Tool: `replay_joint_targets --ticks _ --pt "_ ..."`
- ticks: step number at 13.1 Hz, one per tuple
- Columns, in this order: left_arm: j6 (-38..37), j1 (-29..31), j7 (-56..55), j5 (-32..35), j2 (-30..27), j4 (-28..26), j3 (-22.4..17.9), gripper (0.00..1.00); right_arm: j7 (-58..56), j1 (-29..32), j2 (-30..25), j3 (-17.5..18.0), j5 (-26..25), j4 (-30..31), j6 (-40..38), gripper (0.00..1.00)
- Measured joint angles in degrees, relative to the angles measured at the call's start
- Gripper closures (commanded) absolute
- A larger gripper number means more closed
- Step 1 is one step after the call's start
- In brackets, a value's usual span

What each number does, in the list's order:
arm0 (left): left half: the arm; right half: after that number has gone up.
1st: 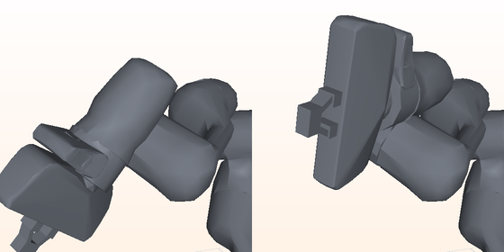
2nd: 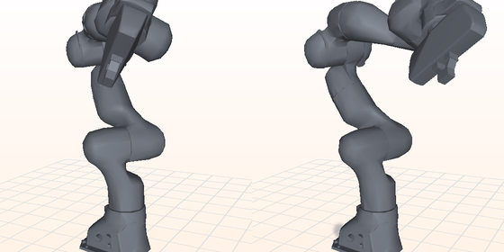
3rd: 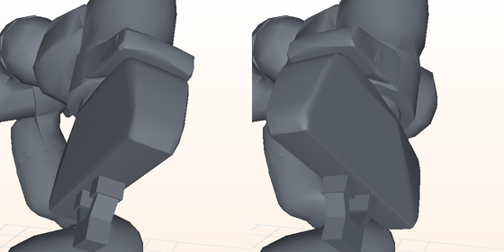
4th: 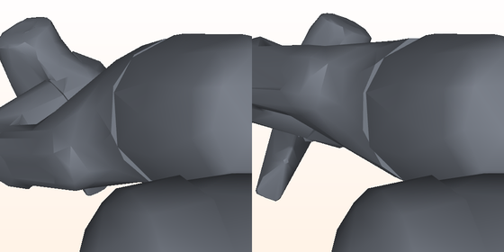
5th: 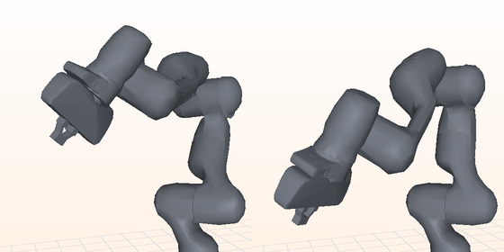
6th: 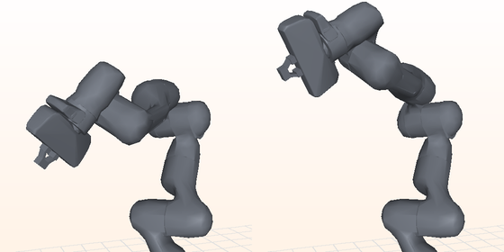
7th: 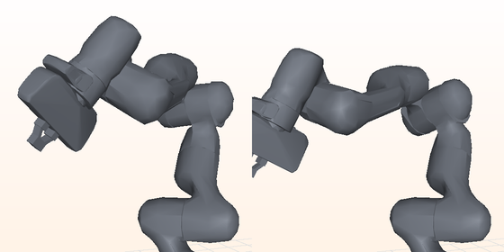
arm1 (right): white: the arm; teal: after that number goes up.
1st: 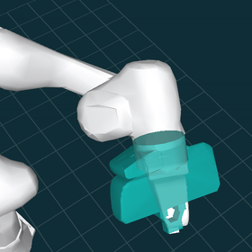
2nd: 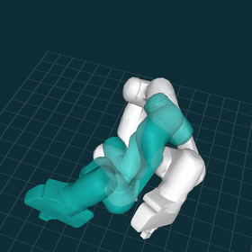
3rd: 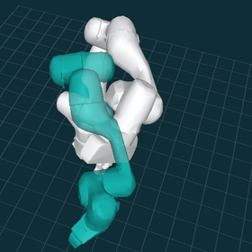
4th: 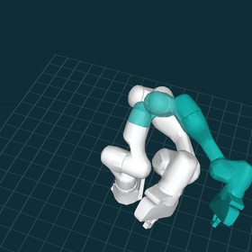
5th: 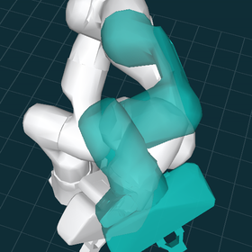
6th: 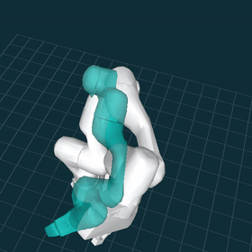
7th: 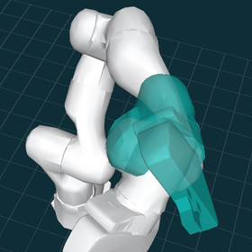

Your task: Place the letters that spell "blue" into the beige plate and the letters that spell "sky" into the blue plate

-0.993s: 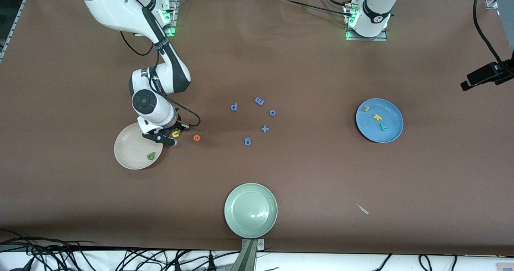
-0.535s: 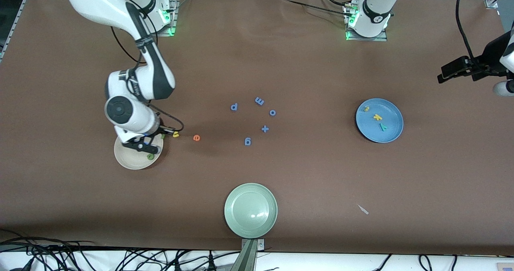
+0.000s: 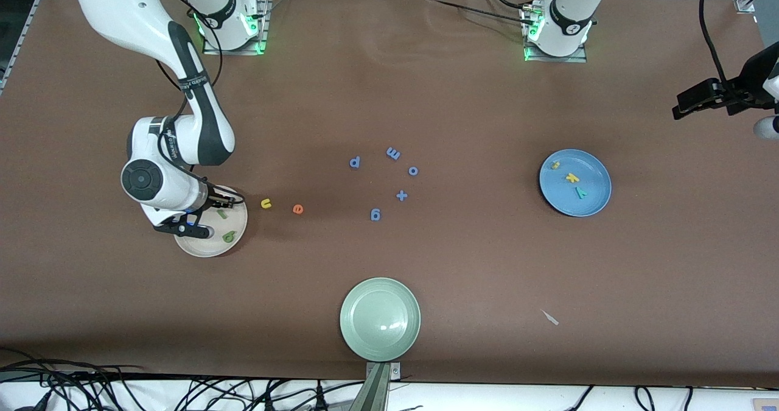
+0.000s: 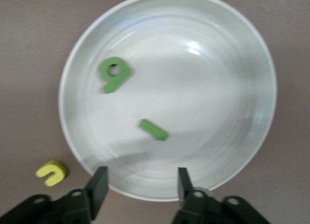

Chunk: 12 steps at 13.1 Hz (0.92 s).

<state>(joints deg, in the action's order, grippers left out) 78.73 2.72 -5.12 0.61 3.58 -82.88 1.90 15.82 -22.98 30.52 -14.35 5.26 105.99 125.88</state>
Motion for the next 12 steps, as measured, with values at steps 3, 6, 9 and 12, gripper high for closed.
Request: replay_joint_targets --ticks 3,6,9,12 --pt "-0.6 0.1 0.0 0.2 -0.9 0.0 -0.1 0.00 10.0 -1.5 -0.1 4.6 0.1 -0.2 0.7 0.20" --pt "-0.9 0.4 0.0 0.2 -1.0 0.0 -0.4 0.00 14.6 -4.4 0.6 5.5 0.1 0.1 2.6 0.20" --pt "-0.9 0.4 0.0 0.2 -1.0 0.0 -0.5 0.00 14.6 -4.3 1.9 5.4 0.1 1.2 5.3 0.23" --pt "-1.0 0.4 0.0 0.2 -1.0 0.0 -0.5 0.00 14.6 -4.3 2.3 5.3 0.1 4.2 10.0 0.31"
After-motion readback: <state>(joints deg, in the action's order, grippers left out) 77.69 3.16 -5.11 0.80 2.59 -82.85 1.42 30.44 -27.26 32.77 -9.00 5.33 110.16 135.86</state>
